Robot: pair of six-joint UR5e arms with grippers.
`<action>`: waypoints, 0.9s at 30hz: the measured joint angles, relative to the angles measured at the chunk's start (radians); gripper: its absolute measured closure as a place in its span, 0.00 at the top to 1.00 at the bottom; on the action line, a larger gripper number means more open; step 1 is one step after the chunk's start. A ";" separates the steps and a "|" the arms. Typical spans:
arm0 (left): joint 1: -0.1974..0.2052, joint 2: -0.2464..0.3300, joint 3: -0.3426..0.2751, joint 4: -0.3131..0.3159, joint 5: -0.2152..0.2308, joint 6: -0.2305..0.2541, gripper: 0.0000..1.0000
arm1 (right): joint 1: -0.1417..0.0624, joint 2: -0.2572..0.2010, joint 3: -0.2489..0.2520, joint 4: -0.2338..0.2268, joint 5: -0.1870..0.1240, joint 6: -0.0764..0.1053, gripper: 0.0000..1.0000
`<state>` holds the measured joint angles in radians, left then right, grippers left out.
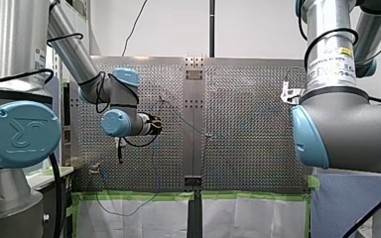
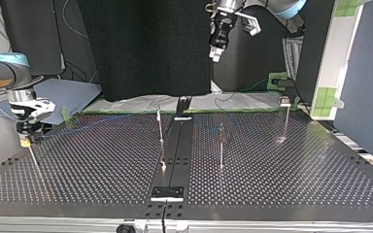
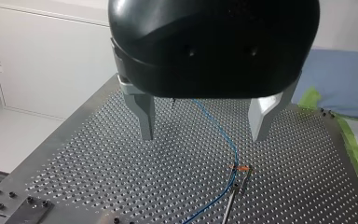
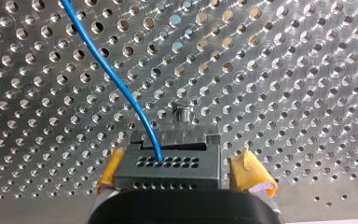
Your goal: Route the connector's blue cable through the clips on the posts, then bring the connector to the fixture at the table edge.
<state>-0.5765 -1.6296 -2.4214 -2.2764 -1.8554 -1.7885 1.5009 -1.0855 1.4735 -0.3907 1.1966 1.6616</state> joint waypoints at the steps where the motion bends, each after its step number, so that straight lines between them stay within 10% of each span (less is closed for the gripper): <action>1: 0.000 0.000 0.000 0.000 0.000 0.000 0.99 | 0.000 0.000 0.000 0.000 0.000 0.000 0.99; 11: 0.000 0.000 0.000 0.002 0.001 0.000 0.99 | 0.002 0.000 0.000 0.000 -0.002 0.000 0.73; 27: 0.000 0.000 0.000 0.000 0.000 0.000 0.99 | 0.011 0.000 0.000 0.006 -0.001 0.000 0.73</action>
<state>-0.5766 -1.6295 -2.4213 -2.2766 -1.8552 -1.7886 1.5123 -1.0858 1.4733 -0.3847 1.1953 1.6616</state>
